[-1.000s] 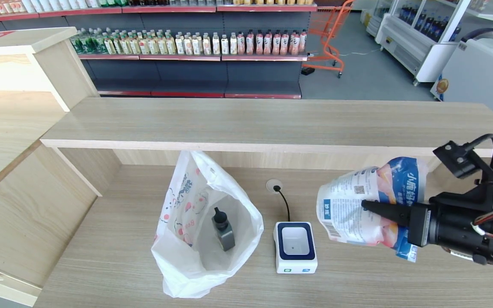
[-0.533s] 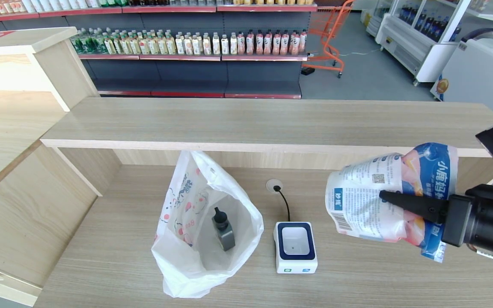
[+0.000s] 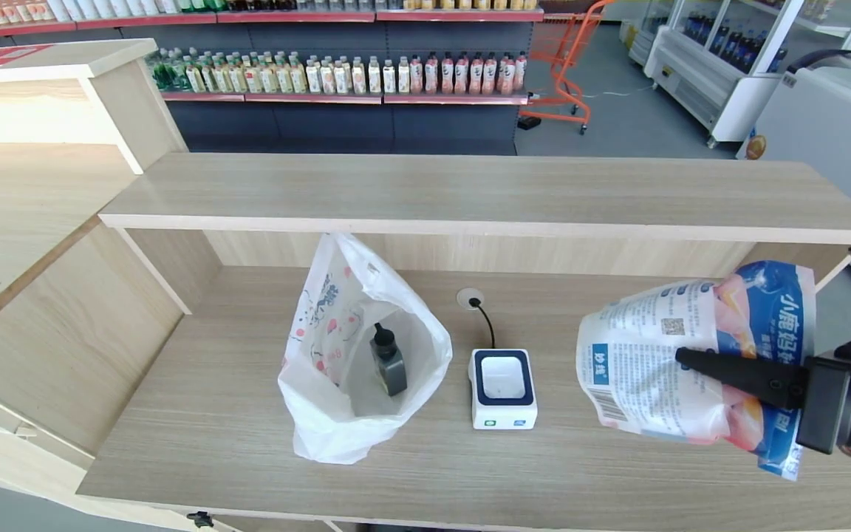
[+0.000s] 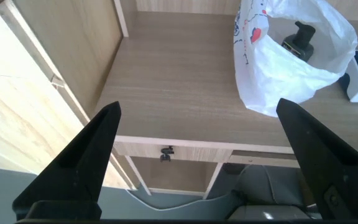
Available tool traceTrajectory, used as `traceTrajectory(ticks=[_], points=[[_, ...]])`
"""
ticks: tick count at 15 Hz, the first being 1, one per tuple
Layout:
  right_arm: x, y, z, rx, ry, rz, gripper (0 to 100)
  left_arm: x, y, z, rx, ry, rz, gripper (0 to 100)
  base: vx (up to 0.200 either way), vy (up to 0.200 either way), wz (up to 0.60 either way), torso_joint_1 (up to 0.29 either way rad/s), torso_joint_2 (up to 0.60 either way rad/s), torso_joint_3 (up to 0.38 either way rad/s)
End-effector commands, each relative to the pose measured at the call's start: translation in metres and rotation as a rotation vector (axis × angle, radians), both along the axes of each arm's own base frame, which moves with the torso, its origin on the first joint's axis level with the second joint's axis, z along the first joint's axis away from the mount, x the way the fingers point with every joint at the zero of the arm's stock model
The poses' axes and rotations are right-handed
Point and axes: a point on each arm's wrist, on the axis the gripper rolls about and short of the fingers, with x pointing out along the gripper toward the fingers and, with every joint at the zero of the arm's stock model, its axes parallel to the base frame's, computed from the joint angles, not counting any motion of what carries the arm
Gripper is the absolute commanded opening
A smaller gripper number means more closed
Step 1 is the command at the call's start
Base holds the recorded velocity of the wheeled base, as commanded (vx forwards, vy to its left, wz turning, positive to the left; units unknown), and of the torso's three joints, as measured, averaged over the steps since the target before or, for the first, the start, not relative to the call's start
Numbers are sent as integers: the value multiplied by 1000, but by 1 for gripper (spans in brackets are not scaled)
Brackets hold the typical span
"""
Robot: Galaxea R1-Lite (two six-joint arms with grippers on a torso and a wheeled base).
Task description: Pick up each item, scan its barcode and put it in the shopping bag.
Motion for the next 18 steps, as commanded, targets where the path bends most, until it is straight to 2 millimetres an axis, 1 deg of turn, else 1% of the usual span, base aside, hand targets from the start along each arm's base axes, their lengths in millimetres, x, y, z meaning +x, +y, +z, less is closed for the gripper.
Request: traceTrajectory(ticks=[1, 6, 10, 12, 14, 15, 16, 17, 18], points=[[-5, -2, 2, 8, -14, 0, 0, 0, 0, 0, -2, 0, 0, 100, 0, 200, 0, 2, -2, -7], [-14, -7, 0, -4, 36, -3, 0, 0, 0, 0, -2, 0, 0, 100, 0, 200, 0, 10, 2, -1], [-5, -2, -6, -19, 77, 5, 0, 0, 0, 0, -5, 0, 0, 100, 0, 0, 0, 0, 0, 0], [18, 14, -6, -30, 126, 26, 0, 0, 0, 0, -3, 0, 0, 100, 0, 0, 0, 0, 0, 0], [32, 39, -8, -30, 177, 91, 0, 0, 0, 0, -5, 0, 0, 100, 0, 0, 0, 0, 0, 0], [50, 48, -13, -31, 211, 76, 0, 0, 0, 0, -5, 0, 0, 100, 0, 0, 0, 0, 0, 0], [56, 53, -16, -29, 221, 76, 0, 0, 0, 0, -5, 0, 0, 100, 0, 0, 0, 0, 0, 0], [62, 63, -21, -24, 213, 105, 0, 0, 0, 0, -5, 0, 0, 100, 0, 0, 0, 0, 0, 0], [73, 76, -34, -34, 229, 122, 0, 0, 0, 0, -5, 0, 0, 100, 0, 0, 0, 0, 0, 0]])
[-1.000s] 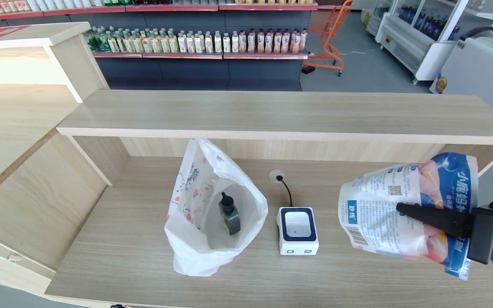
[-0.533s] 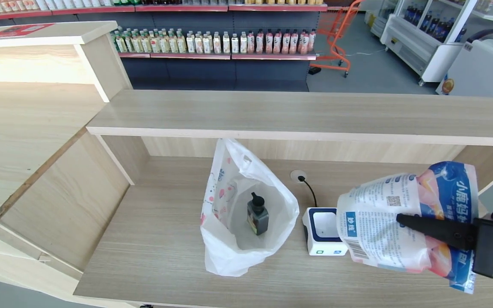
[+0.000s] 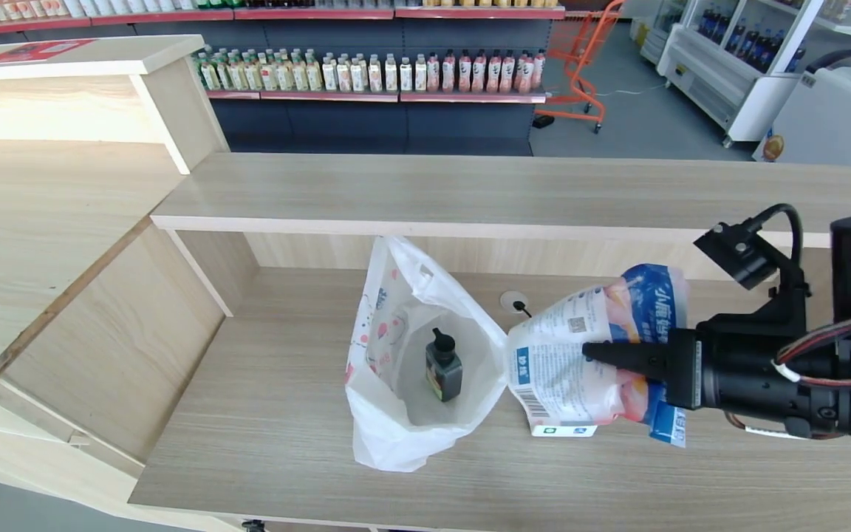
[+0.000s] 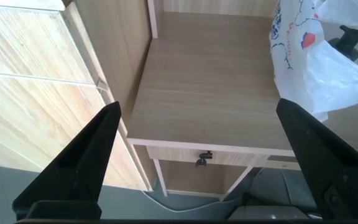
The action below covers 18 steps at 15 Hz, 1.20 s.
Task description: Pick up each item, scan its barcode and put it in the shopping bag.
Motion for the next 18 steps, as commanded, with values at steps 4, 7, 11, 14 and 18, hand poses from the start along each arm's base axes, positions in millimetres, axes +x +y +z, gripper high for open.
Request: traceTrajectory(ticks=[4, 7, 11, 14, 18], points=[[49, 50, -57, -46, 90, 82, 0, 0, 0, 0, -1, 0, 0, 100, 0, 0, 0, 0, 0, 0], [61, 70, -65, -18, 78, 120, 0, 0, 0, 0, -1, 0, 0, 100, 0, 0, 0, 0, 0, 0], [72, 73, -77, -16, 86, 121, 0, 0, 0, 0, -1, 0, 0, 100, 0, 0, 0, 0, 0, 0], [79, 74, -81, 6, 89, 144, 0, 0, 0, 0, -1, 0, 0, 100, 0, 0, 0, 0, 0, 0], [86, 72, -93, 6, 124, 159, 0, 0, 0, 0, 1, 0, 0, 100, 0, 0, 0, 0, 0, 0]])
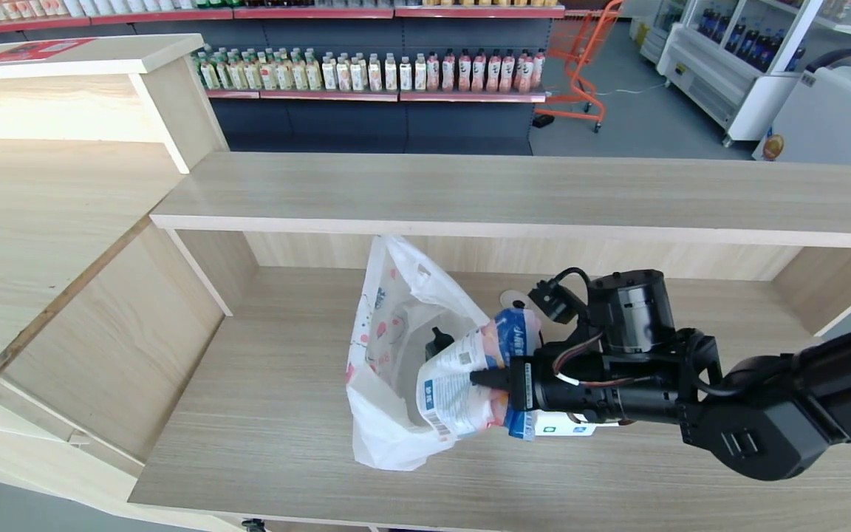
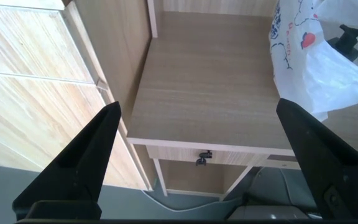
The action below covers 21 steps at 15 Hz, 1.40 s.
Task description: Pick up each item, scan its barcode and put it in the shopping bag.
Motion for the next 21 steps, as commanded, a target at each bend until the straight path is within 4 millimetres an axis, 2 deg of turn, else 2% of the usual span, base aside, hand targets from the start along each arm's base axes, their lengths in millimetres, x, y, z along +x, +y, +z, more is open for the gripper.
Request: traceTrajectory(ticks=[1, 6, 13, 14, 21], points=[[4, 0, -8, -13, 21, -7, 0, 0, 0, 0, -1, 0, 0, 100, 0, 0, 0, 0, 0, 0], [26, 9, -4, 28, 9, -25, 0, 0, 0, 0, -1, 0, 0, 100, 0, 0, 0, 0, 0, 0], [30, 13, -12, 20, 17, -23, 0, 0, 0, 0, -1, 0, 0, 100, 0, 0, 0, 0, 0, 0], [30, 13, -12, 20, 17, -23, 100, 0, 0, 0, -1, 0, 0, 100, 0, 0, 0, 0, 0, 0], [28, 11, -4, 46, -15, -25, 100, 0, 0, 0, -1, 0, 0, 100, 0, 0, 0, 0, 0, 0]])
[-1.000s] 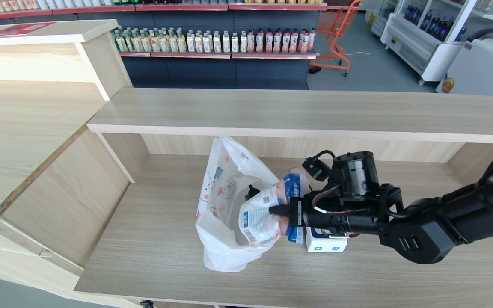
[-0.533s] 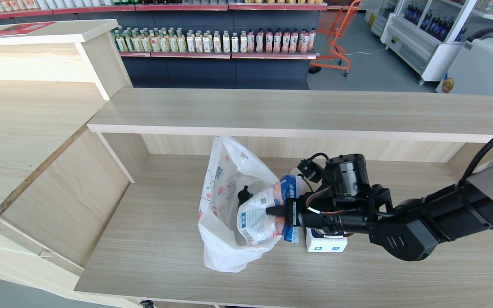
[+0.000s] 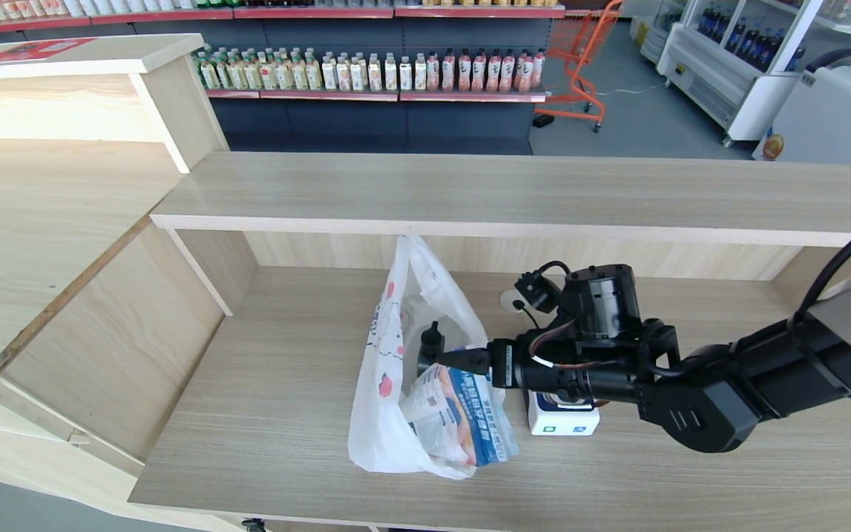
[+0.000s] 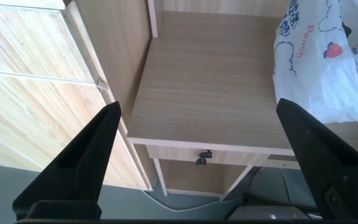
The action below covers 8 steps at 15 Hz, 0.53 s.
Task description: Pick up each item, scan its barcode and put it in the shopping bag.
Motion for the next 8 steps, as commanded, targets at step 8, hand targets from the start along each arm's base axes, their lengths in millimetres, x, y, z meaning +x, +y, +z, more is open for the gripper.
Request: traceTrajectory(ticks=[8], points=[[6, -3, 42, 176, -33, -59, 100, 0, 0, 0, -1, 0, 1, 100, 0, 0, 0, 0, 0, 0]])
